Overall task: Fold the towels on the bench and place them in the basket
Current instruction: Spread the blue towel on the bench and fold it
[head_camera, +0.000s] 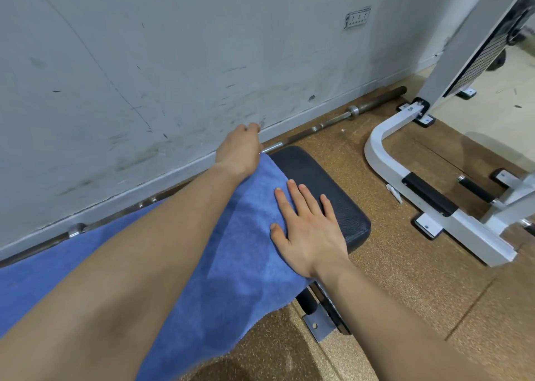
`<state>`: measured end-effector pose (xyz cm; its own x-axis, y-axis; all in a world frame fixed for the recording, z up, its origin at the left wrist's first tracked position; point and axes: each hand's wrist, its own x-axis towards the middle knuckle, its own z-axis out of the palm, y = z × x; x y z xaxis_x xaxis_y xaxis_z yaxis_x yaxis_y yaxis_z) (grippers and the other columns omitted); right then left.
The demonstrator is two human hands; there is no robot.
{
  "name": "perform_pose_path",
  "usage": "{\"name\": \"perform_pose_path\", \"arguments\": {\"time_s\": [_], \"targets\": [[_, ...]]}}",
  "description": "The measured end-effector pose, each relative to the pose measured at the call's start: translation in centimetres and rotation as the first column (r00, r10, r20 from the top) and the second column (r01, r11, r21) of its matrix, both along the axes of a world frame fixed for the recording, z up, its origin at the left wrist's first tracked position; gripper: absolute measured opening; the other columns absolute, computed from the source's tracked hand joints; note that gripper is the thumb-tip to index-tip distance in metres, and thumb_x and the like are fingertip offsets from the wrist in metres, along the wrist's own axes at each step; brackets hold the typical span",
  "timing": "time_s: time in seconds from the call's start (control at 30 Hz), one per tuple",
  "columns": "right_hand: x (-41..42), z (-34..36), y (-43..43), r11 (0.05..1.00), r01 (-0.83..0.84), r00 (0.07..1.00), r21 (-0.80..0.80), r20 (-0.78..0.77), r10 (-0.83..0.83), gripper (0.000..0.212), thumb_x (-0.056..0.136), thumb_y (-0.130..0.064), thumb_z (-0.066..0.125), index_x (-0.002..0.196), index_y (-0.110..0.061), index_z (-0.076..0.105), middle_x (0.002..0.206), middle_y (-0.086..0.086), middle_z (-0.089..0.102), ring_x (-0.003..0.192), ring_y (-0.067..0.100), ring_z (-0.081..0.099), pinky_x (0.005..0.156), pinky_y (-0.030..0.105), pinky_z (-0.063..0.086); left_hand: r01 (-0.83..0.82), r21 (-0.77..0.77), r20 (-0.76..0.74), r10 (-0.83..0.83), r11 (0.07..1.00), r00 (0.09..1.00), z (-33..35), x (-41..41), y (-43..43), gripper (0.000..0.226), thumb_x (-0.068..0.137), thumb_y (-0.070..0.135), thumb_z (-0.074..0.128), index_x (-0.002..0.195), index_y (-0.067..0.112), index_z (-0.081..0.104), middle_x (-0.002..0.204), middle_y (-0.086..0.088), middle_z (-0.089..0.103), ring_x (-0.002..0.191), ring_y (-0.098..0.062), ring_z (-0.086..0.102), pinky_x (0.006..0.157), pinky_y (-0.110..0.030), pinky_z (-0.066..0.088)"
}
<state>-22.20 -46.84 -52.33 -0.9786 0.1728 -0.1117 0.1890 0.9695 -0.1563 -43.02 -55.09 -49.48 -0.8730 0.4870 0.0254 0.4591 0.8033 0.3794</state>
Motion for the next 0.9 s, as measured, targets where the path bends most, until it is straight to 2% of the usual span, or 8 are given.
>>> {"name": "perform_pose_path", "arguments": {"time_s": [0.07, 0.13, 0.3, 0.43, 0.57, 0.63, 0.7, 0.9], "targets": [[0.0, 0.0, 0.0, 1.000, -0.003, 1.000, 0.001, 0.004, 0.003, 0.068, 0.099, -0.060, 0.010, 0.159, -0.032, -0.009, 0.166, -0.004, -0.018, 0.153, 0.017, -0.016, 0.124, 0.049, -0.005, -0.092, -0.050, 0.135, 0.098, 0.995, 0.986, -0.7, -0.3, -0.7, 0.032, 0.100, 0.032, 0.053, 0.123, 0.011, 0.058, 0.121, -0.013, 0.063, 0.111, -0.035, 0.059, 0.092, -0.043, 0.049], [0.0, 0.1, 0.0, 1.000, -0.003, 1.000, -0.002, 0.007, 0.003, 0.068, 0.099, -0.060, 0.010, 0.159, -0.032, -0.009, 0.166, -0.004, -0.018, 0.153, 0.017, -0.016, 0.124, 0.049, -0.006, -0.127, 0.034, 0.251, 0.115, 0.991, 0.961, -0.8, -0.7, -1.0, 0.020, 0.097, 0.032, 0.059, 0.096, 0.014, 0.068, 0.106, -0.010, 0.070, 0.101, -0.030, 0.064, 0.088, -0.038, 0.051], [0.0, 0.0, 0.0, 1.000, 0.003, 1.000, -0.001, 0.002, -0.003, 0.068, 0.099, -0.059, 0.011, 0.159, -0.033, -0.009, 0.166, -0.004, -0.017, 0.153, 0.016, -0.015, 0.124, 0.049, -0.005, -0.172, 0.189, 0.066, 0.162, 0.967, 0.985, -0.8, -0.4, 0.1, 0.015, 0.091, 0.019, 0.056, 0.080, 0.027, 0.055, 0.093, -0.001, 0.066, 0.088, -0.028, 0.062, 0.078, -0.041, 0.053], [-0.1, -0.1, 0.0, 1.000, 0.003, 1.000, 0.003, 0.006, -0.004, 0.069, 0.099, -0.059, 0.012, 0.159, -0.032, -0.008, 0.167, -0.004, -0.016, 0.154, 0.017, -0.014, 0.124, 0.049, -0.004, -0.110, 0.209, -0.081, 0.129, 0.972, 0.988, -1.0, 2.2, -1.1, 0.024, 0.099, 0.023, 0.045, 0.115, 0.025, 0.064, 0.122, -0.002, 0.063, 0.111, -0.028, 0.058, 0.095, -0.043, 0.047], [0.0, 0.1, 0.0, 1.000, -0.002, 1.000, -0.005, 0.018, 0.002, 0.069, 0.100, -0.058, 0.012, 0.160, -0.030, -0.006, 0.167, -0.003, -0.016, 0.154, 0.016, -0.013, 0.124, 0.049, -0.004, 0.043, -0.082, -0.091, -0.050, 0.996, 0.995, -3.0, 7.8, -5.8, 0.059, 0.101, 0.048, 0.035, 0.153, 0.022, 0.032, 0.162, -0.002, 0.027, 0.149, -0.024, 0.023, 0.120, -0.048, 0.018], [-0.1, 0.4, 0.1, 1.000, -0.010, 0.998, -0.007, 0.056, 0.011, 0.070, 0.099, -0.061, 0.010, 0.159, -0.030, -0.008, 0.166, -0.003, -0.018, 0.153, 0.016, -0.015, 0.124, 0.049, -0.007, 0.065, -0.232, -0.003, -0.067, 0.971, 0.998, -3.8, 8.6, -7.5, 0.067, 0.101, 0.056, 0.026, 0.158, 0.025, 0.012, 0.167, 0.002, 0.005, 0.153, -0.020, 0.005, 0.122, -0.050, 0.004], [-0.3, 0.9, 0.2, 1.000, -0.019, 0.992, -0.014, 0.123, 0.021, 0.077, 0.096, -0.071, 0.008, 0.159, -0.031, -0.012, 0.166, -0.003, -0.021, 0.153, 0.018, -0.019, 0.122, 0.050, -0.011, 0.042, -0.246, 0.009, -0.041, 0.968, 0.999, -2.5, 8.4, -8.2, 0.067, 0.102, 0.054, 0.025, 0.158, 0.023, 0.009, 0.167, 0.000, 0.003, 0.153, -0.019, 0.002, 0.123, -0.050, 0.003], [0.7, 2.6, -1.7, 0.987, 0.073, 0.983, 0.145, 0.159, -0.096, 0.084, 0.094, -0.074, 0.006, 0.160, -0.023, -0.007, 0.167, 0.005, -0.013, 0.153, 0.029, -0.014, 0.122, 0.057, -0.007, -0.012, -0.046, -0.013, 0.011, 0.999, 1.000, 3.4, 12.6, -13.4, 0.063, 0.101, 0.041, 0.042, 0.157, 0.021, 0.021, 0.166, -0.001, 0.013, 0.152, -0.018, 0.011, 0.123, -0.042, 0.008]]}}
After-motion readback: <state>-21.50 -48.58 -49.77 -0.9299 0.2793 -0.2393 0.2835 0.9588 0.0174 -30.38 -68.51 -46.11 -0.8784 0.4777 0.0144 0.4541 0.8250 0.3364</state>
